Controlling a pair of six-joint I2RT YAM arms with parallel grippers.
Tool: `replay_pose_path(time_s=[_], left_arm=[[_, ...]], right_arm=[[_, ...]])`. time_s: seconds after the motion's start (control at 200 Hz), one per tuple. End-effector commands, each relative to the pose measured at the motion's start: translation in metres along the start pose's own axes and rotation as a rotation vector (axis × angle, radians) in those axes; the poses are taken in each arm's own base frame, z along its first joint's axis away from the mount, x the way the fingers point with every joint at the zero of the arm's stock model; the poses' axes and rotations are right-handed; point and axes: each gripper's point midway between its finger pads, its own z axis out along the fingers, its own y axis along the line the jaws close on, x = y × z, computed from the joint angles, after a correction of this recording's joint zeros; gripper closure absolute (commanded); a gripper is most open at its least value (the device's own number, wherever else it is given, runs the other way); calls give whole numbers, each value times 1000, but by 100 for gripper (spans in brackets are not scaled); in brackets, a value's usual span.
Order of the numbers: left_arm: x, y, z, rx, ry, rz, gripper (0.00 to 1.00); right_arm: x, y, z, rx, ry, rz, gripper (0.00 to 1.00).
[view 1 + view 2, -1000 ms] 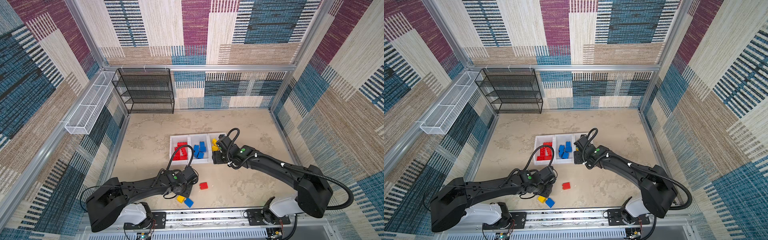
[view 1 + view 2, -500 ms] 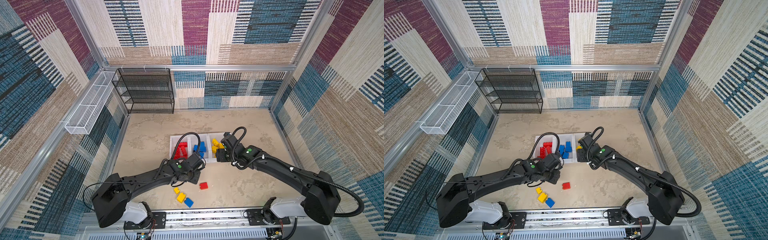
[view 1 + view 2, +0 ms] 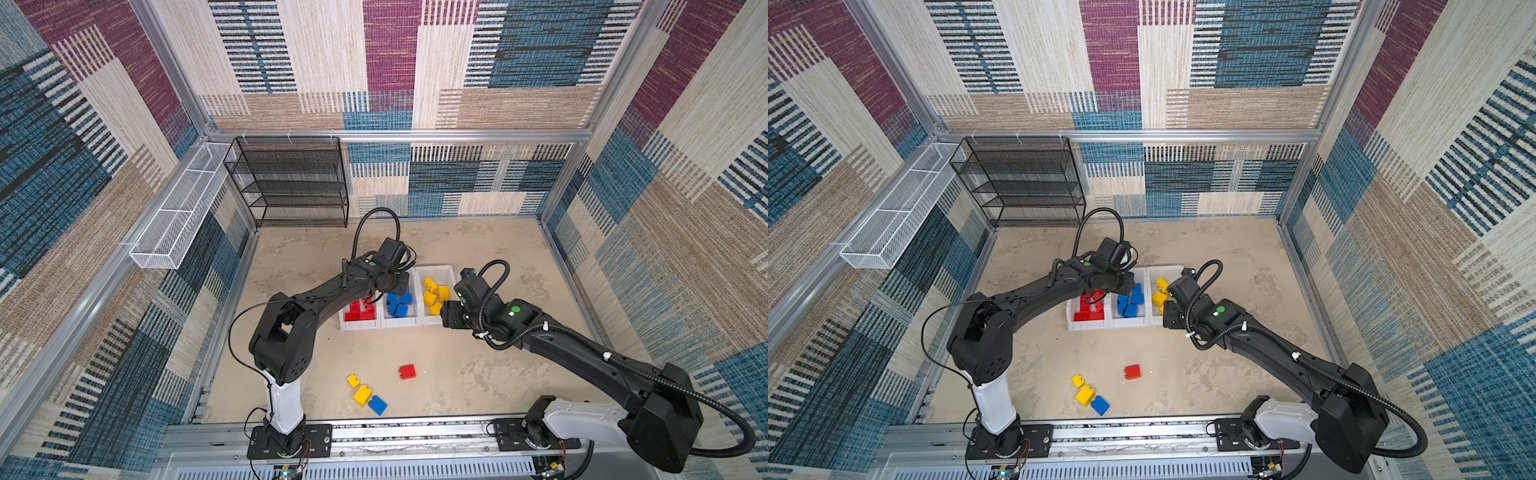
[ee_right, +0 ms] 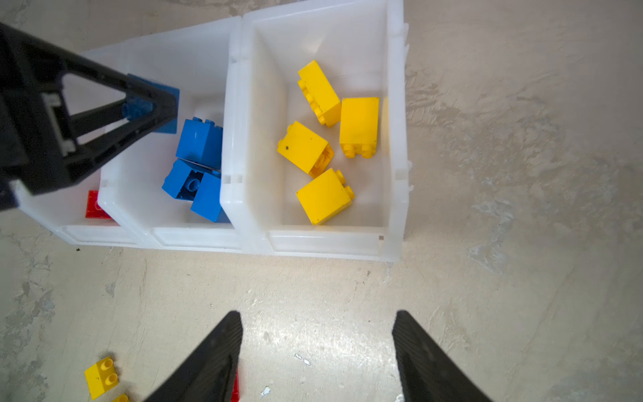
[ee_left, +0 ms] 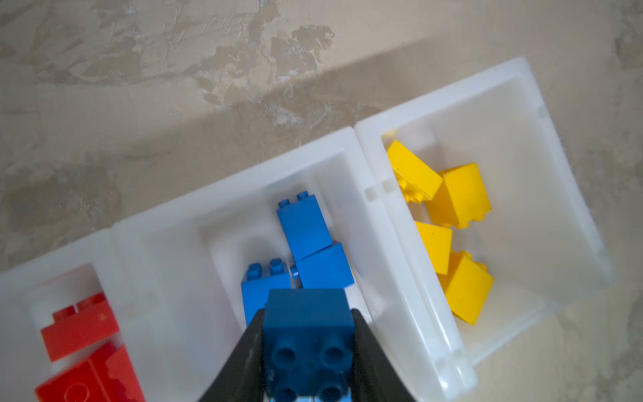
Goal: Sort the legos into containers by color
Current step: 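Carry the blue brick into the middle bin and open the left gripper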
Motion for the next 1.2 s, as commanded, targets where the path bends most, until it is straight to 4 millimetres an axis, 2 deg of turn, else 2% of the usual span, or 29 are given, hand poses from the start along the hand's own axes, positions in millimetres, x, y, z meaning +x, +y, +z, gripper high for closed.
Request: replay_pose_path(time_s=[0.0, 0.2, 0.356, 0.591, 0.741, 0.922, 1.197], left_arm=[[-2, -7, 8, 38, 21, 30, 63], [2, -8, 23, 44, 49, 18, 63], [3, -4, 25, 33, 54, 13, 62], [4, 1, 21, 19, 54, 8, 47], [2, -1, 13, 33, 40, 8, 45], [0, -2, -10, 51, -2, 0, 44], [19, 9, -47, 44, -52, -32, 43]], right_arm=[[1, -2, -2, 3, 0, 21, 29], [3, -2, -3, 1, 5, 16, 29], [4, -4, -5, 1, -3, 21, 29], [7, -5, -5, -3, 3, 26, 27], [6, -5, -6, -3, -1, 30, 27], [8, -4, -4, -4, 11, 31, 27], [15, -3, 2, -21, 30, 33, 27]])
